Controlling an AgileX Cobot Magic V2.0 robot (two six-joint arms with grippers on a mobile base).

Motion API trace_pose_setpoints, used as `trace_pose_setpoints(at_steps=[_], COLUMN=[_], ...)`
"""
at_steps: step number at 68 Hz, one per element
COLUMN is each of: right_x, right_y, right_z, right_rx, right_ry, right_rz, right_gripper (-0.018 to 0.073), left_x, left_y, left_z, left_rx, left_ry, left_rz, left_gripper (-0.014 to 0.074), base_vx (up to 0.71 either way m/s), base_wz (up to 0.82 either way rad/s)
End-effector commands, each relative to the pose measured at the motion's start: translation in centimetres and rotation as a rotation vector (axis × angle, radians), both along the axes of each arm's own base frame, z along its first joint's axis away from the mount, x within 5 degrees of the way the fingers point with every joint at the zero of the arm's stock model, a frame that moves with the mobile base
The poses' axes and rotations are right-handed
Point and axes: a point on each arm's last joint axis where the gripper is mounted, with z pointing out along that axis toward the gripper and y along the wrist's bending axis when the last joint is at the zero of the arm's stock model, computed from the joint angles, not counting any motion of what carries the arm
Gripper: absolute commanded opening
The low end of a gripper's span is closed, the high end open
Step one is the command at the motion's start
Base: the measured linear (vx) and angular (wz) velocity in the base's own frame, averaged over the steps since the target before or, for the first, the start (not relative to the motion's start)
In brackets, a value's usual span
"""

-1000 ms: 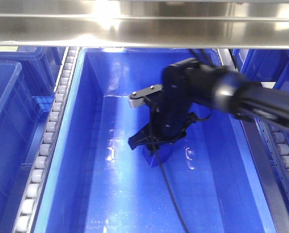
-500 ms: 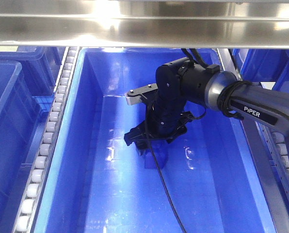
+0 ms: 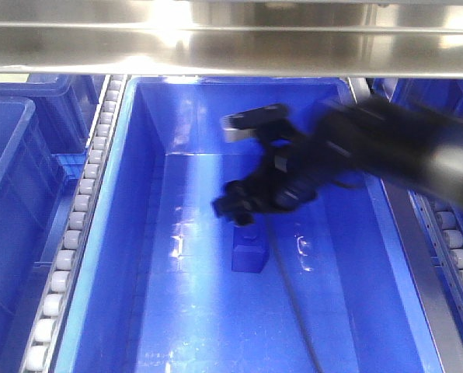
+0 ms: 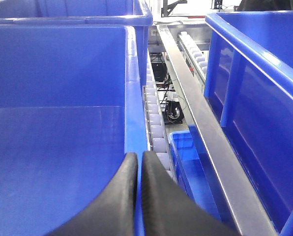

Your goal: Pour parts from conveyor to right shelf

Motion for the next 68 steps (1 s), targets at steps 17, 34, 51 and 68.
trace_pose_setpoints(at_steps=[17,34,51,68], right_x=[-6.4,-12.4,-18.7,-24.1], right_y=[-4.3,-8.1,-12.1,-15.4], right_z=[3.6,3.5,4.1,3.7], right_rx=[0.172,0.254,0.356,0.465], right_ry=[-0.336,-0.5,-0.663,-0.839], right_rz=[-0.001,-0.004,-0.008,-0.011], right_gripper=[0.0522,0.0522,0.0522,0.0522], left_x=[-0.1,-0.1,-0.1,-0.1], left_y=[0.0,0.0,0.0,0.0], left_z=[1.3,1.3,1.3,1.3], left_rx=[-0.011,-0.011,-0.011,-0.011], left_ry=[-0.091,-0.091,-0.091,-0.091], left_rz=[-0.007,-0.007,-0.007,-0.007], left_gripper=[-0.0006,-0.0006,-0.0006,-0.0006], base_vx=[0.0,0.0,0.0,0.0], base_wz=[0.0,0.0,0.0,0.0])
